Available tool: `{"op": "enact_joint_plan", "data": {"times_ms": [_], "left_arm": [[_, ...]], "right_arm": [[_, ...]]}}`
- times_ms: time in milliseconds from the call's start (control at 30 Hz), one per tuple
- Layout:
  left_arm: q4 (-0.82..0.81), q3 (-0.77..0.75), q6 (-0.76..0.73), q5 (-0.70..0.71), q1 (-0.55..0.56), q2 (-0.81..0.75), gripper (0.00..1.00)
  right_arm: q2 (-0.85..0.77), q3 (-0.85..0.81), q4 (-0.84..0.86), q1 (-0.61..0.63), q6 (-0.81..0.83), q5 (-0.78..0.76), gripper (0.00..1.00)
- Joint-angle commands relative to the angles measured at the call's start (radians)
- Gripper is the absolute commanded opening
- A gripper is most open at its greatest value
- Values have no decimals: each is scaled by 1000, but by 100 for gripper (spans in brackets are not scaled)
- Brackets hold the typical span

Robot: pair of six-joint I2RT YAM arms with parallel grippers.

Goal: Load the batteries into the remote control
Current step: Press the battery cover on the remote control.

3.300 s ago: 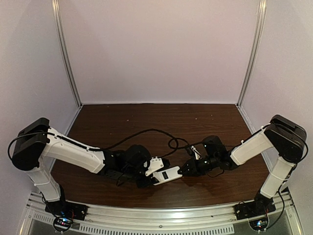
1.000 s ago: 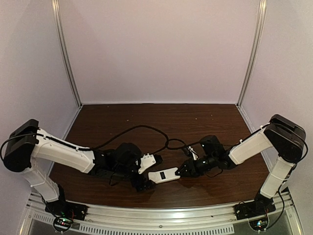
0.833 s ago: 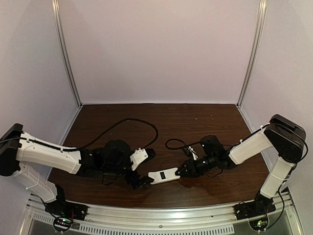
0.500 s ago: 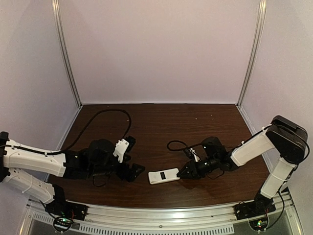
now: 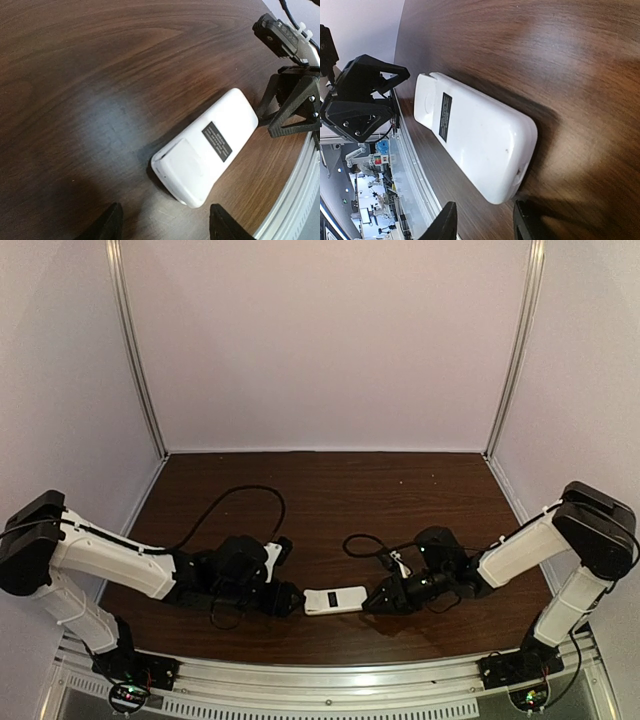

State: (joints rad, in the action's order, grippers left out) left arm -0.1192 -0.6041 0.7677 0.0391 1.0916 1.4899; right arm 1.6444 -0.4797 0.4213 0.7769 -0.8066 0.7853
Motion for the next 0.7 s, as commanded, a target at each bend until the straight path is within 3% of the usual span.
{"op": "enact_joint_plan", "data": {"times_ms": [0,167,667], "left_arm": [[-93,-30,56,-39,-7,23,57],[-82,-72,53,-85,-7,80,51],[-23,-115,62,-67,-6,155,42]], "right_arm": [[-43,0,-89,-22,35,-17,43],[-42,-7,-125,-92,84,-15,44],[39,-70,-111,-90,109,9,42]]}}
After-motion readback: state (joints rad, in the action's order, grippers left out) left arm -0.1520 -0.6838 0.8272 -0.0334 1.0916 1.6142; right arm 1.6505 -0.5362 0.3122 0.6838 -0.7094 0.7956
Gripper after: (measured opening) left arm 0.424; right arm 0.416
